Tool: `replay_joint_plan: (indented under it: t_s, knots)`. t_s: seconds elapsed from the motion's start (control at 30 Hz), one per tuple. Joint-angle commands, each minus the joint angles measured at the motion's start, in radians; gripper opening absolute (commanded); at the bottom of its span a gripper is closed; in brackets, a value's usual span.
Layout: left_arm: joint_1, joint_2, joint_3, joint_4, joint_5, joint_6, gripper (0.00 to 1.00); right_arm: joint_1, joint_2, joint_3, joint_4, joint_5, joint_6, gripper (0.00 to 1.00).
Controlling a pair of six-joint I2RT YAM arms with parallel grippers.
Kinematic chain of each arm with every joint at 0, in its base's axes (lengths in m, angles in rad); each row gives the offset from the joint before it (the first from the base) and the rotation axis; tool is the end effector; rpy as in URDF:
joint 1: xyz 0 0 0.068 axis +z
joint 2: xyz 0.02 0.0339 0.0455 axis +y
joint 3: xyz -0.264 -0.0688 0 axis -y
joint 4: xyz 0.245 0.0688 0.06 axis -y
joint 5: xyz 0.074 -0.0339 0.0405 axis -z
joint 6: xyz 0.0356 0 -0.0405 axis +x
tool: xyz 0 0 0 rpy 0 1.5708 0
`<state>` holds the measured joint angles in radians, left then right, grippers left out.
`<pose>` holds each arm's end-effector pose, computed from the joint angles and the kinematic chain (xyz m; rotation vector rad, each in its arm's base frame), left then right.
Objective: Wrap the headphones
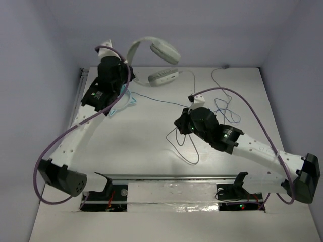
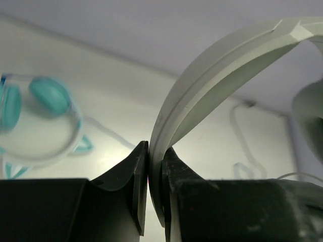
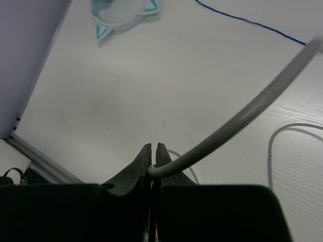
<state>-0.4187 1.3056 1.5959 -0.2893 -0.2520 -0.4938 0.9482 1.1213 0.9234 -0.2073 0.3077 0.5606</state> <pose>0.2565 -0.1045 0.4960 -0.2596 1.5722 -0.5174 0.1583 0.2021 0.3194 -0.1854 2.0114 0.6801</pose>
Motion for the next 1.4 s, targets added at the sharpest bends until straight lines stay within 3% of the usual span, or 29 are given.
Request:
replay_joint_plan:
  t_s: [0.0,0.13,0.23,0.43,0.57,0.73,1.13,1.23,1.37]
  knots:
    - [0.009,-0.008,-0.108,0.163,-0.073,-0.068,0.0,-0.002,0.15,0.115,-0.274,0.093,-0.028,0.0]
    - [0.009,-0.006,-0.265,0.225,-0.095,-0.095,0.0,0.043,0.276,0.166,-0.29,0.056,-0.034,0.0]
    - [0.009,0.0,-0.376,0.283,-0.095,-0.104,0.0,0.148,0.333,0.239,-0.323,-0.002,-0.067,0.0]
    - [-0.08,0.001,-0.548,0.432,-0.041,-0.066,0.0,0.233,0.338,0.431,-0.392,-0.154,-0.198,0.0]
    - [-0.12,0.018,-0.602,0.496,0.098,-0.009,0.0,0.233,0.331,0.549,-0.454,-0.229,-0.298,0.0]
    - [-0.138,0.003,-0.705,0.596,0.293,0.021,0.0,0.202,0.334,0.641,-0.492,-0.216,-0.344,0.0]
    - [-0.17,-0.137,-0.788,0.501,0.474,0.037,0.0,0.002,0.298,0.589,-0.451,-0.225,-0.32,0.0]
    - [-0.17,-0.146,-0.755,0.414,0.436,0.053,0.0,-0.054,0.246,0.545,-0.414,-0.281,-0.312,0.0]
    - [-0.17,-0.138,-0.694,0.291,0.378,0.087,0.0,-0.063,0.175,0.512,-0.399,-0.3,-0.312,0.09]
